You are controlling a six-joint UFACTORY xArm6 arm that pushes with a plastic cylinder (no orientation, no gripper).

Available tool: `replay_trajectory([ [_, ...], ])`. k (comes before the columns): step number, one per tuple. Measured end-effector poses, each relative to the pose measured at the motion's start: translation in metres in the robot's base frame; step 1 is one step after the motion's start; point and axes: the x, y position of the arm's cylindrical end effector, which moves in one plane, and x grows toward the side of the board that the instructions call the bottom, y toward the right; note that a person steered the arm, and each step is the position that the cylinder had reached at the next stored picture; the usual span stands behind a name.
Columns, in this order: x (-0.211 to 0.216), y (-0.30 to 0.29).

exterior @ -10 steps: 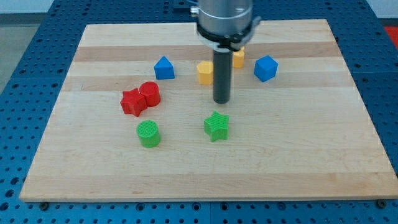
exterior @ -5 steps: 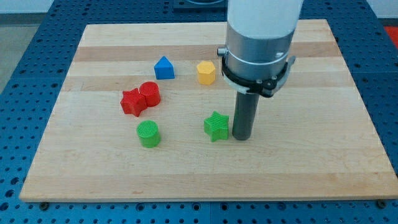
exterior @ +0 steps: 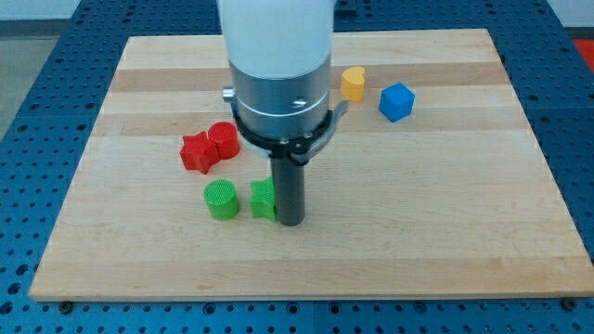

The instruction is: Push the green blocks into the red blocks

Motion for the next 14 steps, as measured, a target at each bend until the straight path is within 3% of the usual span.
replay_trajectory([
  [4,-0.043,-0.062],
  [7,-0.014,-0.053],
  [12,0.003,-0.167],
  [14,-0.005,-0.167],
])
